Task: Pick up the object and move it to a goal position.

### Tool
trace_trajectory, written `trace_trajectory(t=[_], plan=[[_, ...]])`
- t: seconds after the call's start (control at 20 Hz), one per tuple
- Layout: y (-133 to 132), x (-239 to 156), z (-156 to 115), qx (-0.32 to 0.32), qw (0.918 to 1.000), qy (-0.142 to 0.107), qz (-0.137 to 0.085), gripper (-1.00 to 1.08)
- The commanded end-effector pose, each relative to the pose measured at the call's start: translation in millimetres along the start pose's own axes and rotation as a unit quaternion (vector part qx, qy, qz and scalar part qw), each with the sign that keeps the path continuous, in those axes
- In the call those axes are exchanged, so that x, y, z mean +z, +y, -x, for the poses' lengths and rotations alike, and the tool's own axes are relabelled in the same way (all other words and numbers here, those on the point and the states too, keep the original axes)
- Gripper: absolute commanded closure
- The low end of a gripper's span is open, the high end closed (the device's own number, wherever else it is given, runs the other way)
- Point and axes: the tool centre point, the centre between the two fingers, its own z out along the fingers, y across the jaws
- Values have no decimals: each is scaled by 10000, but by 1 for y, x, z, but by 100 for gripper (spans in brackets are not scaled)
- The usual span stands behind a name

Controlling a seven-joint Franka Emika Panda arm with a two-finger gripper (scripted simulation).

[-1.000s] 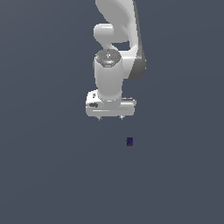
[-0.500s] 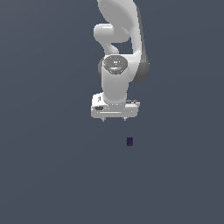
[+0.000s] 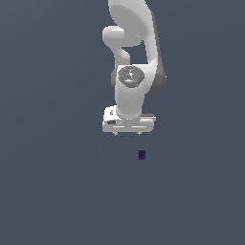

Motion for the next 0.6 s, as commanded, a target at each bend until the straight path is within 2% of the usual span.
trace_trajectory(t=[0.0,0.55], plan=[[-8,8,-7,26,10000,17,2,-92],[-59,58,-44,215,9997,139,0,-92]])
